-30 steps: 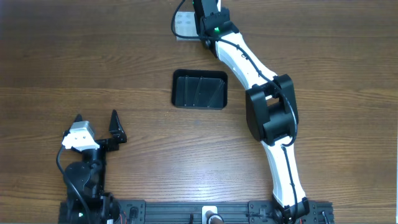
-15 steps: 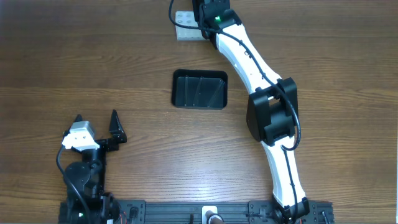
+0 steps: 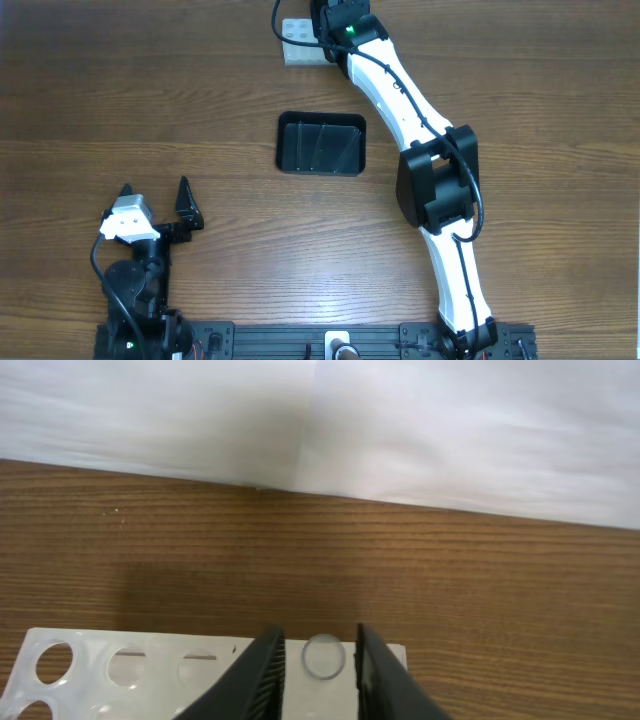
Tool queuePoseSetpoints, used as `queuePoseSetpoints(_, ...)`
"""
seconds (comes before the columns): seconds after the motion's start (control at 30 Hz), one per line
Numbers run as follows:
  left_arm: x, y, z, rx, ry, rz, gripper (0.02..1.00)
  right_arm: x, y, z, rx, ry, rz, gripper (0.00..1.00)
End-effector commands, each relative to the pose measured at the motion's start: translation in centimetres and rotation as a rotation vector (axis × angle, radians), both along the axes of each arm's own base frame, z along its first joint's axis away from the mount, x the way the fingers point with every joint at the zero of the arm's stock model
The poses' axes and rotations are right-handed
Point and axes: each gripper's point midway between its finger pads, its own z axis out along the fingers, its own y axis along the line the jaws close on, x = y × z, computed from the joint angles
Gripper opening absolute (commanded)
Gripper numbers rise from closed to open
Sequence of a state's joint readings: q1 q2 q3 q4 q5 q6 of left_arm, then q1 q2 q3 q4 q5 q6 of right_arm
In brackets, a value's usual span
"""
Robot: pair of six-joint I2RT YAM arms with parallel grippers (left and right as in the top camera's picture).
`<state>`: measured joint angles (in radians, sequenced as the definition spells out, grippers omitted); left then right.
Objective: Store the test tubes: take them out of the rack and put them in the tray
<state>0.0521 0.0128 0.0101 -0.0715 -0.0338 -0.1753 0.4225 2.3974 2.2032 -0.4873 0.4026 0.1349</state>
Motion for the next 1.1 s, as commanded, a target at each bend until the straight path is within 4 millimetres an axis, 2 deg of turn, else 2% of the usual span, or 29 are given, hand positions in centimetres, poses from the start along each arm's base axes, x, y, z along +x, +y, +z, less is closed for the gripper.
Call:
queuePoseSetpoints(0.03,0.0,0.2,0.0,0.015,-0.003,0.012,0.998,0.0,0.6,0.1,0.003,-0.004,0.000,0.299)
queuePoseSetpoints(0.4,0.0,0.2,0.0,0.015,-0.003,0.012,0.996,0.1,0.3,-3.6,-0.024,0.056,-0.004,0.575)
queuePoseSetpoints(0.5,0.0,0.2,0.0,0.015,-0.003,0.012,0.998,0.1,0.4,-4.1,-0.027,0.061,-0.002,0.592)
queuePoseSetpoints(0.6,0.0,0.2,0.0,0.015,-0.003,0.012,0.998,0.2,0.6,-4.1,-0.025,0.056,-0.001,0.551)
queuePoseSetpoints(0.63,0.0,0.2,0.0,0.015,-0.003,0.012,0.998,0.2,0.6,-4.1,-0.024,0.053,-0.001,0.500)
queuePoseSetpoints(0.7,0.0,0.2,0.0,0.015,-0.003,0.012,1.000,0.3,0.6,-4.1,-0.022,0.049,-0.001,0.297)
queuePoseSetpoints(0.77,0.0,0.2,0.0,0.015,-0.003,0.012,0.998,0.4,0.7,-4.1,-0.021,0.047,-0.001,0.176)
queuePoseSetpoints(0.8,0.0,0.2,0.0,0.015,-0.003,0.012,0.998,0.4,0.6,-4.2,-0.022,0.047,-0.001,0.150)
queuePoseSetpoints(1.1,0.0,0.2,0.0,0.015,-0.003,0.012,0.998,0.5,0.9,-3.9,-0.018,0.034,0.000,0.130)
